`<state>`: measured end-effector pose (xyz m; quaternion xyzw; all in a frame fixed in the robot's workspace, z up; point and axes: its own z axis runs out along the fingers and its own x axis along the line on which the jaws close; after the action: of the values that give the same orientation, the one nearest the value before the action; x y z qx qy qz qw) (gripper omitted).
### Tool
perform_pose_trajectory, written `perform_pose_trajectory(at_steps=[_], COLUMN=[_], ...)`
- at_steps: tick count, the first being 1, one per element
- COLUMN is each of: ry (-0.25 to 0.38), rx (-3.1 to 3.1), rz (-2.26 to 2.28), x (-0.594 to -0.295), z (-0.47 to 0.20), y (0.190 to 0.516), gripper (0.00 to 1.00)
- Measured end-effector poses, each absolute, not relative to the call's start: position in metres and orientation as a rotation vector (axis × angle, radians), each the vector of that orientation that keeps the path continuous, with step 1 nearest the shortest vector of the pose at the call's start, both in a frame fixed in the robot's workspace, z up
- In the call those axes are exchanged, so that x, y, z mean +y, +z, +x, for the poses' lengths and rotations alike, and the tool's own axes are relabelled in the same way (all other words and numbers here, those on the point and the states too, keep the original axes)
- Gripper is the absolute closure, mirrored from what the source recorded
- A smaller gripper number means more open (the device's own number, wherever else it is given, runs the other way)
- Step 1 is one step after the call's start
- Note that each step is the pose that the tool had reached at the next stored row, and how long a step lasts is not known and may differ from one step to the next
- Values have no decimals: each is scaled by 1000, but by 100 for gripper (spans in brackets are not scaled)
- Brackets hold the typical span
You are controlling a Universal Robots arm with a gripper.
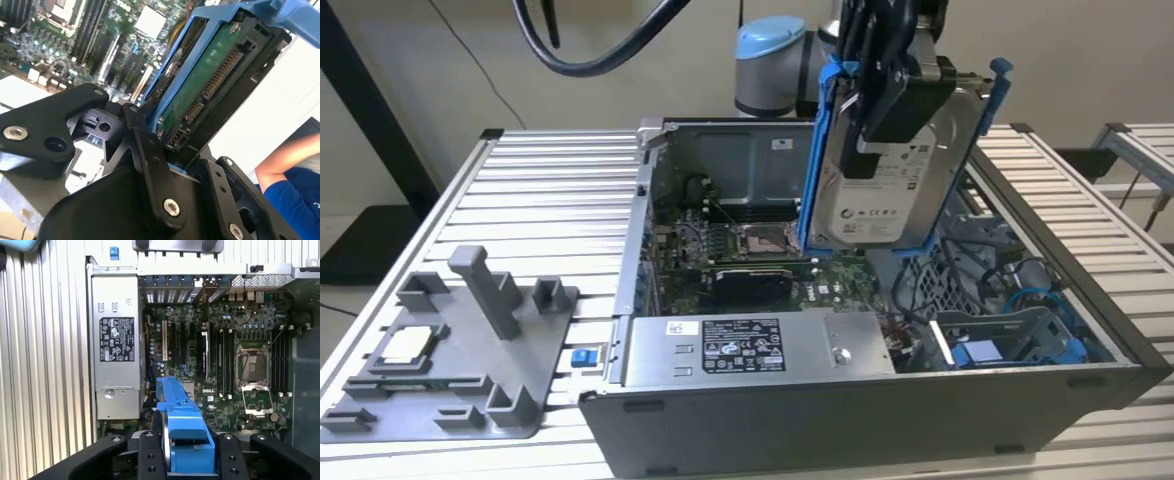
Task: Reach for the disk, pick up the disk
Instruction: 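Pick up the disk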
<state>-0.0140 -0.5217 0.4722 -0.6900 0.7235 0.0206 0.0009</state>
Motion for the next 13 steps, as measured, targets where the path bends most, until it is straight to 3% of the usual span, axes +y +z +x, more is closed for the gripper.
perform_pose_trajectory(at_steps=[13], ry=[65], rx=[2272], rz=[-2166], x=[-572], z=[-12], y=[471], gripper=[100])
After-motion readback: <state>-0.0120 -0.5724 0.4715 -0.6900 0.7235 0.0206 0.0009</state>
